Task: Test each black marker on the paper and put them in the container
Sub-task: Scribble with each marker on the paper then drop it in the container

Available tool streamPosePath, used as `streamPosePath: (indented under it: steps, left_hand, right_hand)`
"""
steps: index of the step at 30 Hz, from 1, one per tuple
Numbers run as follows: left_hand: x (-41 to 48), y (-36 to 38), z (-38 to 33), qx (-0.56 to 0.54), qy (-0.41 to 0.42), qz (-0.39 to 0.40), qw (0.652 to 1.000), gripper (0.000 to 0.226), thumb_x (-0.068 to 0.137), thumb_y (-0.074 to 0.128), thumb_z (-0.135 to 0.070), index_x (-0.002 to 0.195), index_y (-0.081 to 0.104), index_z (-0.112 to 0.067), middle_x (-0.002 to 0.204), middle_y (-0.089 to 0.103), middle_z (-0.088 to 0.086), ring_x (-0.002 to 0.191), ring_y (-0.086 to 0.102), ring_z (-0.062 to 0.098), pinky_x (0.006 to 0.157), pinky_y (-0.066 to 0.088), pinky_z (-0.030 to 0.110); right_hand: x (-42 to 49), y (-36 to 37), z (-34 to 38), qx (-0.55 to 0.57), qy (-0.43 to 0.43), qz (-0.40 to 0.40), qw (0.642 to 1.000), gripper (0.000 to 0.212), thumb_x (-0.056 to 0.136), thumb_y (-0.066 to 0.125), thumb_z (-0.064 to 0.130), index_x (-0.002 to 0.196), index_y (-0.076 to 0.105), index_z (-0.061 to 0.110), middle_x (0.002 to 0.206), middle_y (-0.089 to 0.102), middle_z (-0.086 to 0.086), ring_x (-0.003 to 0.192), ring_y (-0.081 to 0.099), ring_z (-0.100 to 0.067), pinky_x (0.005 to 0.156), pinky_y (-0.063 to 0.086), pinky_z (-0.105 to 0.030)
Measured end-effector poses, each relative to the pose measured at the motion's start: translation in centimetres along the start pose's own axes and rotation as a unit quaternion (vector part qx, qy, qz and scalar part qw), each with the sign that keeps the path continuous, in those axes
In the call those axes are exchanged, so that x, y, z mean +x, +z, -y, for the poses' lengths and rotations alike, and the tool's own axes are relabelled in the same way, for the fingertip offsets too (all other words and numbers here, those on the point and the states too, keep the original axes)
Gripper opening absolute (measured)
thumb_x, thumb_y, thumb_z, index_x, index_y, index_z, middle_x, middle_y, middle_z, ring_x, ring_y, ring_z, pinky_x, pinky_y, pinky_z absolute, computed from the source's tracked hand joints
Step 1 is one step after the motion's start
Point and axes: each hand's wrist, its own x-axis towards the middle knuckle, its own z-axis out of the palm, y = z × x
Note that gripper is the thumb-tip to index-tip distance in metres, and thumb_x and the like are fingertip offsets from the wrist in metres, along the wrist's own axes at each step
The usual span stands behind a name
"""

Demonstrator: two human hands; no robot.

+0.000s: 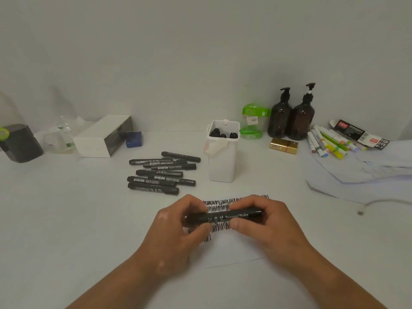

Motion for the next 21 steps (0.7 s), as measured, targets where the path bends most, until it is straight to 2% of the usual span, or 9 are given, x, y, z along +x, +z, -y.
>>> streamPosePath:
  steps: [2,5,8,11,13,16,21]
  left_hand:
    - [-0.2,0.4,-0.4,0.098,0.074,-0.002,0.992,0.026,0.087,0.071,-0.008,0.104,0.069,-0.028,0.086,0.069,-0.017,0.078,0.065,0.008,0.071,0.05,0.019]
    - [0.0,0.8,-1.0,0.126,0.139,0.026,0.982,0.025,0.095,0.059,-0.015,0.118,0.067,-0.022,0.093,0.063,-0.017,0.082,0.058,0.001,0.075,0.042,0.014]
    - [-0.1,1.2,-1.7,0.094,0.154,0.072,0.981,0.02,0.103,0.05,-0.031,0.106,0.065,-0.018,0.088,0.059,-0.022,0.08,0.055,-0.004,0.072,0.04,0.012]
    - [-0.4,1.5,-1.8,0.091,0.144,0.085,0.982,0.03,0.104,0.042,-0.042,0.094,0.06,-0.021,0.079,0.057,-0.031,0.074,0.056,-0.009,0.067,0.037,0.007]
    - [-0.6,1.4,-1.6,0.112,0.14,0.08,0.98,0.036,0.102,0.04,-0.047,0.094,0.061,-0.019,0.078,0.058,-0.025,0.07,0.056,-0.002,0.063,0.04,0.013]
    - [-0.6,1.2,-1.7,0.131,0.147,0.076,0.978,0.043,0.1,0.037,-0.051,0.096,0.063,-0.016,0.077,0.063,-0.013,0.063,0.056,0.007,0.059,0.045,0.023]
    - [-0.7,1.1,-2.0,0.156,0.148,0.062,0.975,0.046,0.1,0.036,-0.055,0.097,0.064,-0.019,0.067,0.06,-0.008,0.054,0.049,0.012,0.052,0.036,0.022]
  right_hand:
    - [0.0,0.5,0.1,0.041,0.006,0.009,0.999,0.019,0.068,0.08,0.022,0.086,0.078,0.028,0.071,0.073,0.004,0.062,0.063,-0.006,0.06,0.047,-0.015]
    - [-0.3,1.6,0.4,0.08,0.004,0.017,0.997,0.014,0.073,0.078,0.031,0.085,0.072,0.025,0.061,0.063,0.002,0.052,0.051,-0.011,0.051,0.041,-0.02]
    - [-0.5,2.6,0.4,0.062,-0.015,0.003,0.998,0.024,0.074,0.074,0.047,0.08,0.067,0.025,0.055,0.061,0.003,0.05,0.051,-0.009,0.051,0.04,-0.017]
    - [-0.6,3.2,0.4,0.057,-0.009,-0.004,0.998,0.025,0.074,0.074,0.048,0.074,0.065,0.025,0.057,0.065,-0.001,0.05,0.053,-0.008,0.052,0.041,-0.018]
    - [-0.7,3.3,0.5,0.07,0.002,0.0,0.998,0.026,0.073,0.075,0.048,0.072,0.064,0.025,0.059,0.065,-0.005,0.051,0.051,-0.014,0.051,0.04,-0.024]
    - [-0.9,3.2,0.6,0.093,-0.006,0.006,0.996,0.025,0.073,0.075,0.046,0.069,0.064,0.024,0.06,0.064,-0.008,0.051,0.05,-0.014,0.05,0.04,-0.022]
    - [-1.0,3.2,0.9,0.12,-0.017,0.019,0.992,0.023,0.075,0.075,0.043,0.069,0.064,0.024,0.058,0.062,-0.005,0.05,0.05,-0.01,0.05,0.039,-0.018]
